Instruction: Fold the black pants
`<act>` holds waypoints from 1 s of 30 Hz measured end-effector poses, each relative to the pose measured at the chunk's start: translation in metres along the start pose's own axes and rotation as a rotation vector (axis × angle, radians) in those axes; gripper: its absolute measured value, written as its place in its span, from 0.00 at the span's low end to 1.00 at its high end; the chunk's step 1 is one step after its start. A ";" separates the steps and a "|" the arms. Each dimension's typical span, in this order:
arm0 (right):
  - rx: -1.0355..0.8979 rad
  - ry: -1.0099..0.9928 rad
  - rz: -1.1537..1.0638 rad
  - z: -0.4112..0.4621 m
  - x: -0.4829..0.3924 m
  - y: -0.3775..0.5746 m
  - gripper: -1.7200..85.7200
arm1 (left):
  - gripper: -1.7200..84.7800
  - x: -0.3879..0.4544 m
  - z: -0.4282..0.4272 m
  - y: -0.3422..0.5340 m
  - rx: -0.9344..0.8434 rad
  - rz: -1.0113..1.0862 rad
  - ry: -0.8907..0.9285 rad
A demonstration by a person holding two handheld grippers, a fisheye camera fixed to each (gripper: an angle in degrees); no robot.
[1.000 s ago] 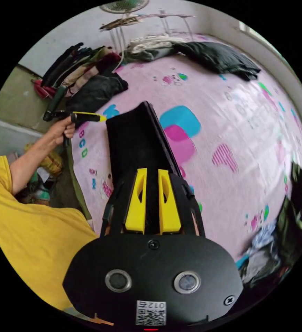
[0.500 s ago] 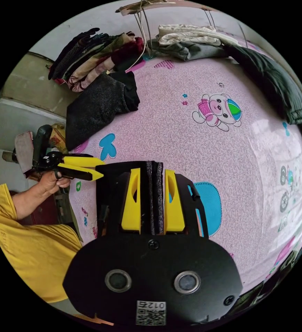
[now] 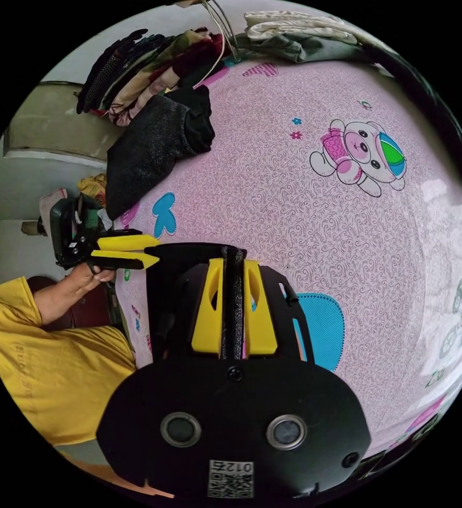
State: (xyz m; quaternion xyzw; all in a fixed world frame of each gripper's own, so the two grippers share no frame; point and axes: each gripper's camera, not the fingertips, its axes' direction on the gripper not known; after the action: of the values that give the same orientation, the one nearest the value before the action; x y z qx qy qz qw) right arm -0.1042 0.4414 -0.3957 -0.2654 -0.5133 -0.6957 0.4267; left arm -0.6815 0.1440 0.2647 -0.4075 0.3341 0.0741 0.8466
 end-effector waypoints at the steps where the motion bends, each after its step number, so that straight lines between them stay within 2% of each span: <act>1: 0.004 -0.006 -0.006 -0.001 0.003 0.003 0.07 | 0.11 -0.002 0.002 0.003 0.005 -0.012 0.007; 6: 0.023 -0.046 -0.016 -0.010 0.011 0.020 0.05 | 0.08 -0.018 0.026 0.025 -0.013 -0.056 0.201; 16: 0.130 -0.087 -0.052 -0.073 -0.001 0.095 0.04 | 0.06 0.026 0.027 0.076 0.043 0.048 0.296; 21: 0.208 -0.082 -0.107 -0.131 -0.027 0.171 0.04 | 0.06 0.095 0.015 0.123 0.111 0.198 0.333; 30: 0.386 -0.036 -0.066 -0.210 -0.070 0.399 0.04 | 0.06 0.269 0.044 0.230 0.109 0.581 0.344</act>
State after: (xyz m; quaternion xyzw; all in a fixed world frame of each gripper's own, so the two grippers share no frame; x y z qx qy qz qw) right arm 0.2908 0.2224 -0.3270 -0.1741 -0.6531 -0.5933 0.4372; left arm -0.5445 0.2879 -0.0314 -0.2561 0.5776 0.2243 0.7419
